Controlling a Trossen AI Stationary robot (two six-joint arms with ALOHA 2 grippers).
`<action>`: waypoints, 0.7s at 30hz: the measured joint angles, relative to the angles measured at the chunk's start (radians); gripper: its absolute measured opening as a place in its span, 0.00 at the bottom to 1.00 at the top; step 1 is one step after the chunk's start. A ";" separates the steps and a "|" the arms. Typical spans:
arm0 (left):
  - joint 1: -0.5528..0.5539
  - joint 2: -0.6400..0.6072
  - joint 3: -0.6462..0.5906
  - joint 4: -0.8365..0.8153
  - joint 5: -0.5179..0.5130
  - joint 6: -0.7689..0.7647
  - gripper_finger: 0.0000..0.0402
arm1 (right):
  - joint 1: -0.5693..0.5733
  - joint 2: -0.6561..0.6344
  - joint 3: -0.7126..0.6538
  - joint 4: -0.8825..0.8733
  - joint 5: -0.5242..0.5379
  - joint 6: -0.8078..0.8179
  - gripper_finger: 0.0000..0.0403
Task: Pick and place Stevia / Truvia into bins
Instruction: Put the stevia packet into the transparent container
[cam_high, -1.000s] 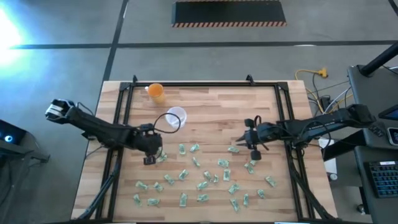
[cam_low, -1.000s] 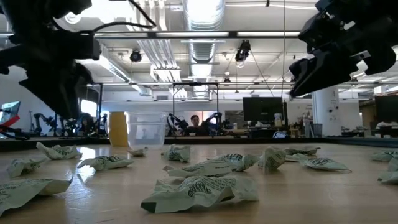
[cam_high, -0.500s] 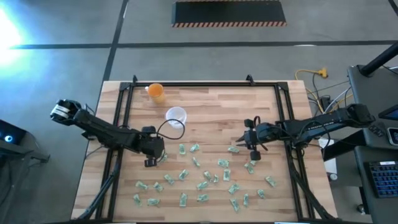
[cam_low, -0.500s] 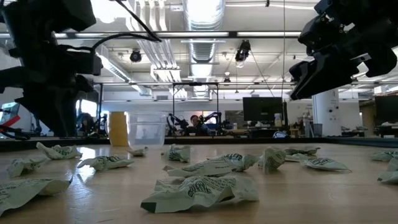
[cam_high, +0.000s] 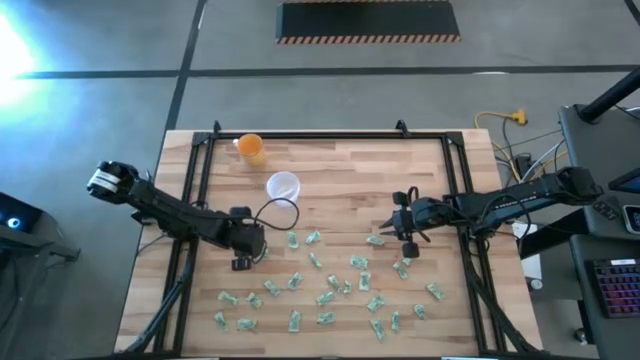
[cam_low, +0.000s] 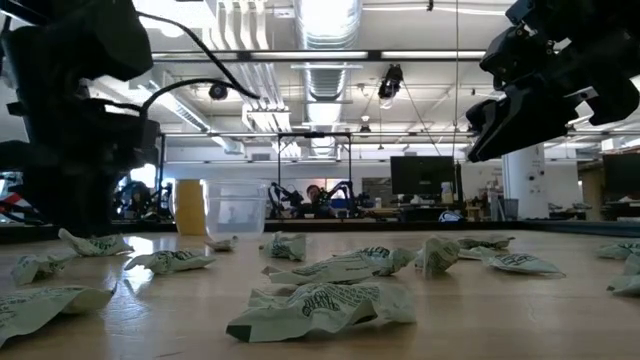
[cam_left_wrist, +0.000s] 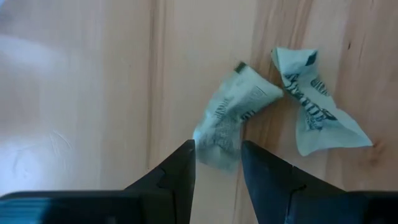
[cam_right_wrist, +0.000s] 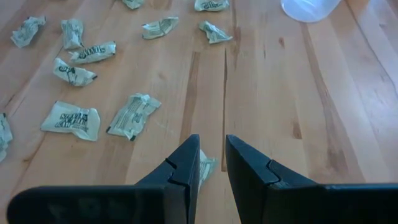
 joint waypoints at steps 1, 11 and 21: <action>0.000 -0.005 -0.007 0.004 0.003 -0.009 0.28 | 0.000 0.000 0.000 0.000 0.000 0.001 0.17; 0.000 -0.032 -0.018 0.006 0.005 -0.016 0.03 | 0.000 0.000 -0.002 0.000 0.000 0.008 0.17; -0.001 -0.077 -0.007 0.005 -0.070 0.004 0.00 | 0.000 0.000 -0.006 0.001 0.000 0.008 0.17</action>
